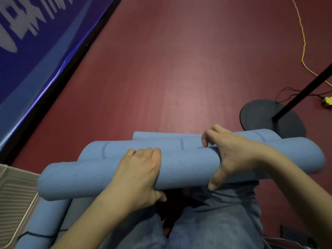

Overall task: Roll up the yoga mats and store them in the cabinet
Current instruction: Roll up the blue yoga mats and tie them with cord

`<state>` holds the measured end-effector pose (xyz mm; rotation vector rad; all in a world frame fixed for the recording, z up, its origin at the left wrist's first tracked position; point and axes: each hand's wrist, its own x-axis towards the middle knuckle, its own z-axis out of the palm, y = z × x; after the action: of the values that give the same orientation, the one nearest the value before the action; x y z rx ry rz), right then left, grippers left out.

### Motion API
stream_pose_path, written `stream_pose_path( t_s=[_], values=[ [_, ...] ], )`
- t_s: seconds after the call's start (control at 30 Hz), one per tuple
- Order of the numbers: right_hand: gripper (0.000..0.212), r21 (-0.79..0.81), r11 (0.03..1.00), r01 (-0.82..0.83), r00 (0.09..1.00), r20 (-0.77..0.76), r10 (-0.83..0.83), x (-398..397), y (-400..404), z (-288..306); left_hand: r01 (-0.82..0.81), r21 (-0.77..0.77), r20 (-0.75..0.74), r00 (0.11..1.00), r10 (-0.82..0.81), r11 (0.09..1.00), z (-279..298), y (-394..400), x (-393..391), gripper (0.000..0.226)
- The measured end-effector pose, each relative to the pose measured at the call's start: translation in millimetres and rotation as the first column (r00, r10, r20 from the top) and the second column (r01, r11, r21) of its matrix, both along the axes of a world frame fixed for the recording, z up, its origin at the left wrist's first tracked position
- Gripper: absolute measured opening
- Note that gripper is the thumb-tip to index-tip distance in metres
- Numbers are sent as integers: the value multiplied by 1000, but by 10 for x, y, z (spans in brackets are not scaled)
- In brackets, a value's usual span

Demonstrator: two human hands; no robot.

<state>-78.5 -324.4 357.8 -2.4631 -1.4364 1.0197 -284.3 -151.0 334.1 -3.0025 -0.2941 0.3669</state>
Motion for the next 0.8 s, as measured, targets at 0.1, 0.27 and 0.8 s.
stream_pose_path(
  t_s=[0.1, 0.27, 0.8],
  values=[
    [84, 72, 997, -4, 998, 70, -1, -68, -51, 67, -14, -43, -51, 999, 11, 999, 39, 77, 56, 89],
    [74, 129, 991, -24, 989, 148, 4, -141, -56, 130, -72, -203, -144, 989, 43, 977, 132, 287, 232, 73],
    [78, -141, 983, -118, 925, 346, 160, -8, 320, 54, -156, -433, 4, 985, 175, 888, 66, 558, 352, 81]
  ],
)
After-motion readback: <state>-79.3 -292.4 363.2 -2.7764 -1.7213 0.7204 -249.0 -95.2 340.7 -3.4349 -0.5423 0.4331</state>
